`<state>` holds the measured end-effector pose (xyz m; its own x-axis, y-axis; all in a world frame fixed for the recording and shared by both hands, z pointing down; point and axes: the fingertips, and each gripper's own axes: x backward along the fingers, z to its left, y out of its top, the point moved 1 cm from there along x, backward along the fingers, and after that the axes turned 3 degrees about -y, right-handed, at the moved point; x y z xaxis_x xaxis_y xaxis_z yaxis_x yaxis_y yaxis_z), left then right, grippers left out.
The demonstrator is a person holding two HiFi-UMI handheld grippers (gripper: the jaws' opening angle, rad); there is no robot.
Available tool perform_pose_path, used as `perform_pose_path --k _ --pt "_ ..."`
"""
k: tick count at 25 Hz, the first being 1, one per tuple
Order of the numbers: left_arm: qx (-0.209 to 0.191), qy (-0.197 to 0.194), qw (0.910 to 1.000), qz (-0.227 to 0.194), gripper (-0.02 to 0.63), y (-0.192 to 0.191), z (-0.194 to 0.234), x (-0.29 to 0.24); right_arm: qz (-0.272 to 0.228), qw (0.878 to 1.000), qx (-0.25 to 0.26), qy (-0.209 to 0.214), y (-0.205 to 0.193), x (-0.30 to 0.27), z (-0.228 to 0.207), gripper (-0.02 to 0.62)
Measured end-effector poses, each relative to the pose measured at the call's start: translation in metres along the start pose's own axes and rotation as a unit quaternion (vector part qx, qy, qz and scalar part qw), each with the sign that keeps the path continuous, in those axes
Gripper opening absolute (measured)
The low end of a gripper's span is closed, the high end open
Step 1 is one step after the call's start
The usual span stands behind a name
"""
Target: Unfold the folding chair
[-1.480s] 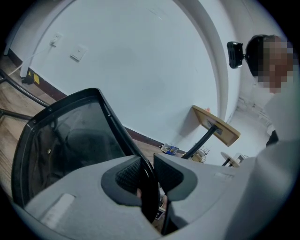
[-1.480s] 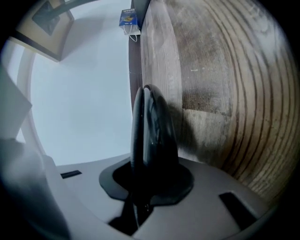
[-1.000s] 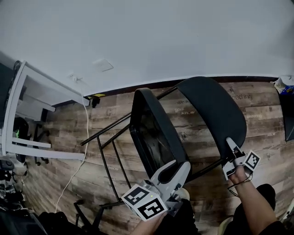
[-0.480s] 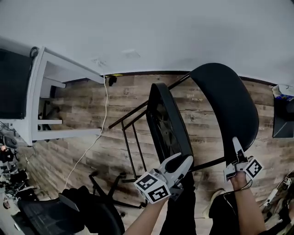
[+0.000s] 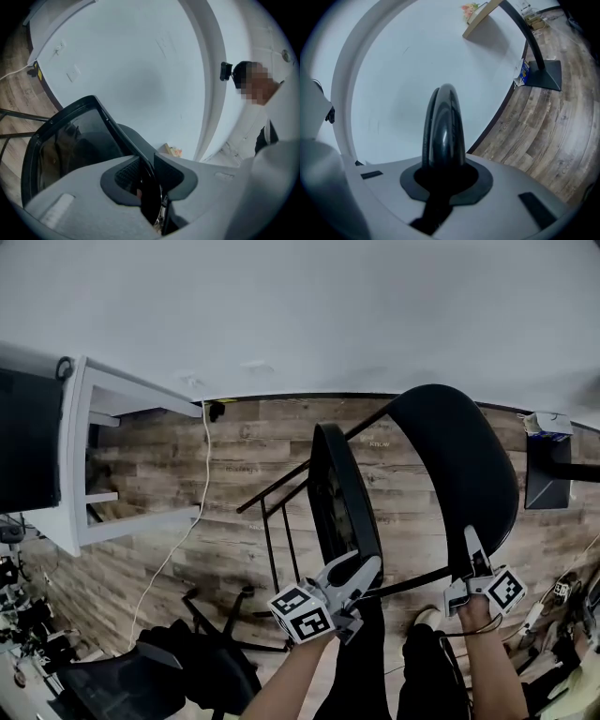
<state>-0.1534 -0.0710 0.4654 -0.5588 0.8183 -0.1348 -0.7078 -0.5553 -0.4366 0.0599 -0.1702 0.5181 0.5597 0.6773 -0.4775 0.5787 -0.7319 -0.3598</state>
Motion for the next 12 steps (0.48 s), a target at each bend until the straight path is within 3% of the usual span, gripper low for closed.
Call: perform_pose_path --k 6,12 --pt "0.012 -0.012 0.9997 0.02 0.094 0.023 -0.025 -0.019 -0.006 0.999 0.029 -0.014 0.038 0.009 0.036 0.051" --pt "0.014 -0.041 0.9986 0.03 0.095 0.033 -0.062 -0.068 -0.04 0.997 0.063 -0.021 0.106 0.031 0.058 0.055"
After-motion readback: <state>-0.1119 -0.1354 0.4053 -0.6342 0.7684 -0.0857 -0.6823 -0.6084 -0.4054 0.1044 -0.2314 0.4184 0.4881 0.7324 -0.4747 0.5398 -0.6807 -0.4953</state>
